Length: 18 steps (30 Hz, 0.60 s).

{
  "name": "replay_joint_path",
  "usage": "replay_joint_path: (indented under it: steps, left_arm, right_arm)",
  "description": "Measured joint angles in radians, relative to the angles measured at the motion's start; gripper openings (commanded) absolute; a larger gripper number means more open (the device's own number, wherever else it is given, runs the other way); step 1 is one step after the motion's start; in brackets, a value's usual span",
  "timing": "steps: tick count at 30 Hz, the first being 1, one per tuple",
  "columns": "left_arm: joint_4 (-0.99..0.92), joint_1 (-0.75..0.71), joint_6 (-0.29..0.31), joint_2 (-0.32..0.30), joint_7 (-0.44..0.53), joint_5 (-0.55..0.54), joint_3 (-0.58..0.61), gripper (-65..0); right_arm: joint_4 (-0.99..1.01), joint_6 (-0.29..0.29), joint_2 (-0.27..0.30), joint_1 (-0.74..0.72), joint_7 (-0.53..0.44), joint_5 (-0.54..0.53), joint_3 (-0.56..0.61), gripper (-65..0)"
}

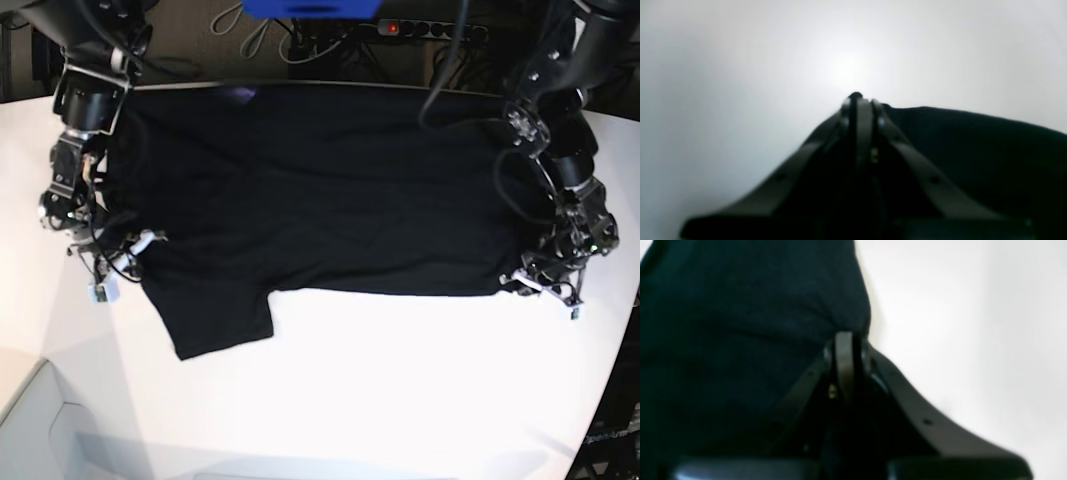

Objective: Layout the t-shirt on the table in an organized manner, then fold the t-shirt properly
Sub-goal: 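Grasp the hem-side corners of the folded shirt with both grippers, then lift the hem edge with both grippers and fold it toward the folded edge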

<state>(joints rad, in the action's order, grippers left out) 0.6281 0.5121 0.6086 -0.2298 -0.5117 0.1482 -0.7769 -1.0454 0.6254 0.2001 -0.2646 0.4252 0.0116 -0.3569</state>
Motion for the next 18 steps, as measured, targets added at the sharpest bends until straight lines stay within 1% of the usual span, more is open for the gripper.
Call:
replay_joint_path:
  steps: [2,4,8,11,13,16,18]
  left_arm:
    - [0.054,-0.012,0.017,0.012,-0.065,-0.018,0.001,-64.9]
    - [0.113,-0.032,0.021,0.028,-0.125,-0.061,0.005,-64.9]
    - [0.258,-0.090,0.023,0.052,-0.230,-0.109,0.009,-64.9]
    - [0.355,-0.125,0.016,0.053,-0.255,-0.143,0.006,-64.9]
    - [0.386,-0.122,0.016,0.051,-0.274,-0.161,0.006,-64.9]
    - [0.402,-0.118,0.017,0.053,-0.278,-0.180,0.008,-64.9]
    - [0.401,-0.119,0.017,0.054,-0.292,-0.179,0.008,-64.9]
  right_arm:
    - [-0.073,0.000,-0.006,0.032,0.022,0.008,0.000,-65.0]
    - [-0.134,-0.003,-0.019,0.035,0.056,0.011,-0.001,-65.0]
    - [-0.246,-0.002,-0.029,0.043,0.065,-0.011,0.002,-65.0]
    - [-0.300,-0.002,-0.028,0.074,0.077,-0.005,-0.001,-65.0]
    - [-0.318,-0.002,-0.029,0.084,0.081,0.000,-0.001,-65.0]
    - [-0.344,-0.002,-0.030,0.087,0.079,-0.005,-0.006,-65.0]
    - [-0.366,-0.002,-0.040,0.089,0.076,-0.008,-0.039,-65.0]
